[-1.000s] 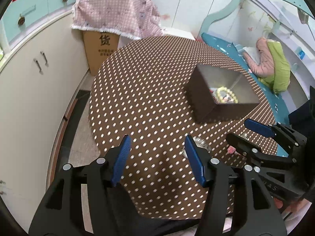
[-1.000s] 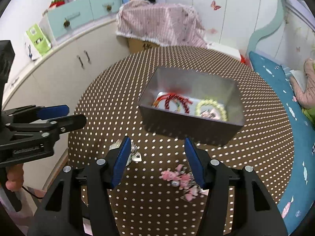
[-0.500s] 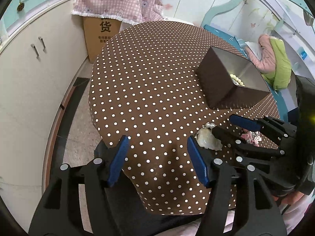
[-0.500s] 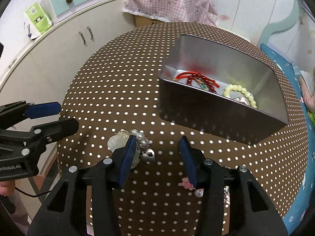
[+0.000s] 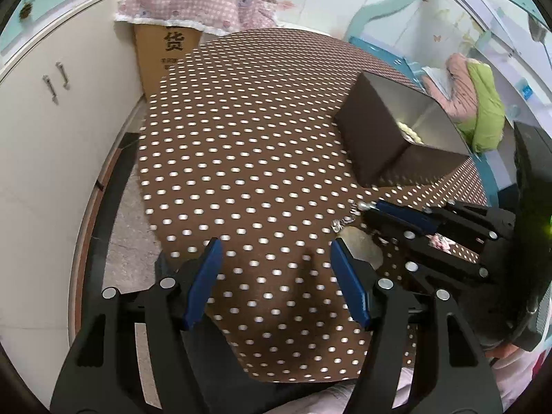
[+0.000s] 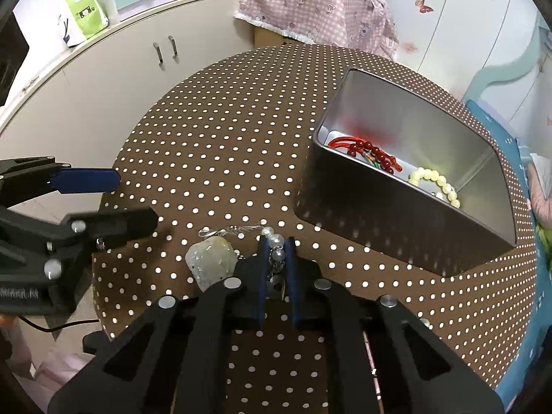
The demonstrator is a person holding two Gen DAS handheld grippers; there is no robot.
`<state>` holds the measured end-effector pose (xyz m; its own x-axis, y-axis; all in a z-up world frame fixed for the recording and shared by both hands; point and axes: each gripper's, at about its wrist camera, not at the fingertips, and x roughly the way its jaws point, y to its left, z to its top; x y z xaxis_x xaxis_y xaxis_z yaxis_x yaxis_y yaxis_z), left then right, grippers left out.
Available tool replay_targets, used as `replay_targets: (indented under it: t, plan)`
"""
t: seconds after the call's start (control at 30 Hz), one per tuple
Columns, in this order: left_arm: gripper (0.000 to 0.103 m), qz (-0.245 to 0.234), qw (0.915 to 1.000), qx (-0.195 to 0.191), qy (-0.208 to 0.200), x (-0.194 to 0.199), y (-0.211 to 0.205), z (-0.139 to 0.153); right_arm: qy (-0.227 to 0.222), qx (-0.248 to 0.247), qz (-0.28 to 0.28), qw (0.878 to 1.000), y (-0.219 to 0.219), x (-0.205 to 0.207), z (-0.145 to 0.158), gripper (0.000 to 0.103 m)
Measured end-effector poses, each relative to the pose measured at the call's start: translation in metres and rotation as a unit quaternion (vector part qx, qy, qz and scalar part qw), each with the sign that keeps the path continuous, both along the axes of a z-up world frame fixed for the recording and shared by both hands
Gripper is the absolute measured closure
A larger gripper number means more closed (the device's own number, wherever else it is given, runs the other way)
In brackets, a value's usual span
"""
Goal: Organize jewelry
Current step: 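Grasp the pale jade pendant with the left gripper while the right gripper lifts its chain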
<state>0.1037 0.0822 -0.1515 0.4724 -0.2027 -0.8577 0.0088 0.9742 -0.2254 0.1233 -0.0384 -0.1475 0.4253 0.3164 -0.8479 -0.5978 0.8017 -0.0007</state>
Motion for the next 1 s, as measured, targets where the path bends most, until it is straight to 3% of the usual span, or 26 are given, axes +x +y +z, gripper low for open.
replay_targets:
  t: [0.13, 0.23, 0.57, 0.63, 0.67, 0.73, 0.83, 1.0]
  plan:
    - [0.037, -0.033, 0.9994, 0.000, -0.003, 0.001, -0.019, 0.000, 0.006, 0.007, -0.016, 1.000, -0.009, 0.003, 0.001, 0.095]
    - [0.030, -0.049, 0.9988, 0.009, 0.002, 0.003, -0.033, -0.003, 0.009, 0.032, -0.028, 0.999, -0.021, 0.003, 0.009, 0.095]
    - [0.029, -0.091, 0.9943, 0.056, 0.002, 0.014, -0.086, -0.013, -0.028, 0.078, -0.080, 0.993, -0.069, -0.010, 0.043, 0.095]
    - [0.032, -0.091, 0.9934, 0.070, 0.008, 0.018, -0.095, -0.019, -0.034, 0.085, -0.089, 0.992, -0.079, -0.013, 0.047, 0.095]
    - [0.040, -0.091, 0.9920, 0.088, 0.001, 0.018, -0.100, -0.020, -0.035, 0.087, -0.092, 0.991, -0.081, -0.014, 0.048, 0.095]
    - [0.048, -0.097, 0.9887, 0.115, -0.003, 0.017, -0.109, -0.021, -0.040, 0.089, -0.102, 0.990, -0.087, -0.014, 0.050, 0.095]
    - [0.058, -0.102, 0.9875, 0.121, -0.005, 0.016, -0.114, -0.022, -0.043, 0.100, -0.109, 0.988, -0.096, -0.014, 0.052, 0.095]
    - [0.060, -0.099, 0.9875, 0.122, -0.002, 0.013, -0.114, -0.022, -0.043, 0.107, -0.118, 0.986, -0.105, -0.013, 0.051, 0.095]
